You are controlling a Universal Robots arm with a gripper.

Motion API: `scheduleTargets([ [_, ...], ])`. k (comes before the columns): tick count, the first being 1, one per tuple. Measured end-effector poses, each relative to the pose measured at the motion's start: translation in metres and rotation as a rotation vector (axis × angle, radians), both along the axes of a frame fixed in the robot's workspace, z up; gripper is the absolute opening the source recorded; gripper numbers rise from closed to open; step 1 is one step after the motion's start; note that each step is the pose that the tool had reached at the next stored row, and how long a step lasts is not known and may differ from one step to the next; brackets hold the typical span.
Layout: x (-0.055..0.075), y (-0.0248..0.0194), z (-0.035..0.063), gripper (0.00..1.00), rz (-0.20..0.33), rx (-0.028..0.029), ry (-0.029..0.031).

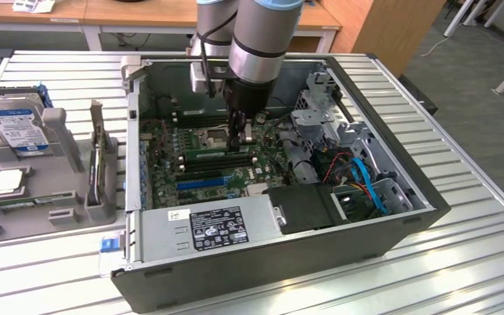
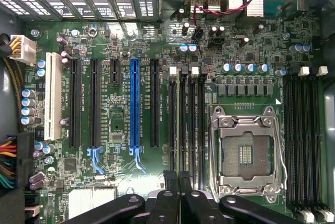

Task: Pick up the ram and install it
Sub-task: 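Insert the ram into the slot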

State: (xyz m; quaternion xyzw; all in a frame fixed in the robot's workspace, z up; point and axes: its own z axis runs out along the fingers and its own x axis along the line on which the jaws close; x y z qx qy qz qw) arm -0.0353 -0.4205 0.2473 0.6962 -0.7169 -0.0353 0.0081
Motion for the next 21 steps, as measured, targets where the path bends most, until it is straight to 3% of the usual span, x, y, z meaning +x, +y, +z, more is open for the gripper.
scheduleTargets([
  [21,0.0000,0.0000,-0.0070,0.12,0.000,-0.0001,-0.0002],
])
